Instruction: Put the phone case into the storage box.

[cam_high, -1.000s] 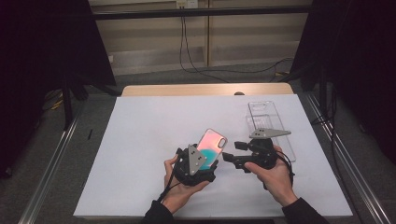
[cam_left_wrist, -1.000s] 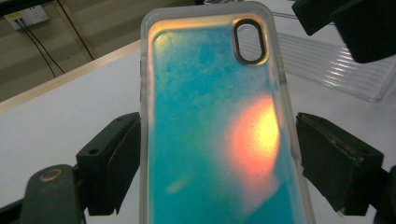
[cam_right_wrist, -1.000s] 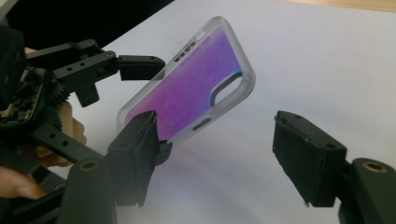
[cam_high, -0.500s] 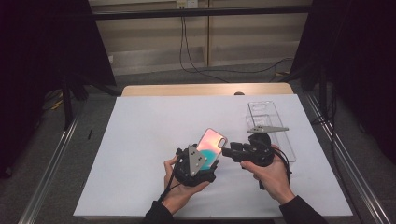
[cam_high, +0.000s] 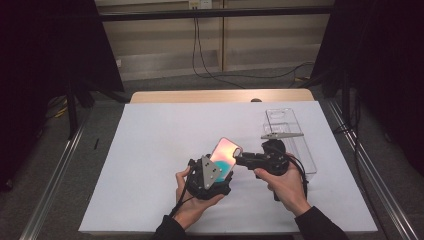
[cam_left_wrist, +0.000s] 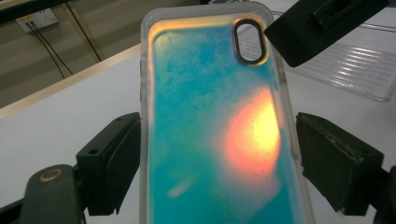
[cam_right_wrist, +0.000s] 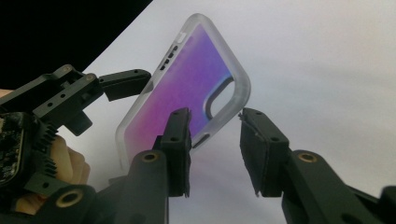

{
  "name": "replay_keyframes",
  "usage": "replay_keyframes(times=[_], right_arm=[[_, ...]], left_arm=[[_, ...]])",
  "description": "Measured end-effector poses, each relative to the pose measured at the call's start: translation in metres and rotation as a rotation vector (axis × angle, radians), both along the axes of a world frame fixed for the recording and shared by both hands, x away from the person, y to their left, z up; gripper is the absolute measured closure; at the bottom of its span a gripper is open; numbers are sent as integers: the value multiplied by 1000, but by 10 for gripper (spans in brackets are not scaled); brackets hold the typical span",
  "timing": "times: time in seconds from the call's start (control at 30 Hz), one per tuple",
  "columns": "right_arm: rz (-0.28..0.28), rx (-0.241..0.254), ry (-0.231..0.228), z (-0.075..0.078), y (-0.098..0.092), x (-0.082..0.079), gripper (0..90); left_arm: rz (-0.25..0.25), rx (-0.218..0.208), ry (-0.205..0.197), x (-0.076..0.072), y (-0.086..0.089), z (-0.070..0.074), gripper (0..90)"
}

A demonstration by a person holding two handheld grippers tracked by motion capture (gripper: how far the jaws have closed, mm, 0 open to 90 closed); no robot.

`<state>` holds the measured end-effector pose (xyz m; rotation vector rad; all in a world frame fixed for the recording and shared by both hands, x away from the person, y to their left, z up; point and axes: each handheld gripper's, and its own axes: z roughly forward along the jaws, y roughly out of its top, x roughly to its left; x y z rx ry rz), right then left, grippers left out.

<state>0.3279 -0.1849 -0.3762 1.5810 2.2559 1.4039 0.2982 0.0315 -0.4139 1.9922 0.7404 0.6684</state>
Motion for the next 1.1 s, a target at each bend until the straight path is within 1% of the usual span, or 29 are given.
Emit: replay_keyframes(times=[0.17,0.3,0.53,0.63,0.67,0.7,0.97,1.1], right_arm=[[0,-6,10,-1,2,1,639],[-7,8,23,-1,1,3,667],[-19,21,41,-1,3,6,679],[-22,25,46,-2,4,6,679],[-23,35,52,-2,3,6,680],[-24,37,55,-2,4,7,698],[-50,68,86,-3,3,8,736],[-70,100,108,-4,2,9,763]], left_arm=[[-1,-2,-3,-2,-2,0,170],[0,0,-4,-2,-1,0,170],[-1,8,-11,-2,-1,1,170],[-2,5,-14,-3,-1,1,170],[-4,6,-14,-3,-2,1,170],[-3,8,-16,-3,-2,1,170],[6,24,-29,-3,-3,-1,170],[15,34,-36,-3,-3,-2,170]])
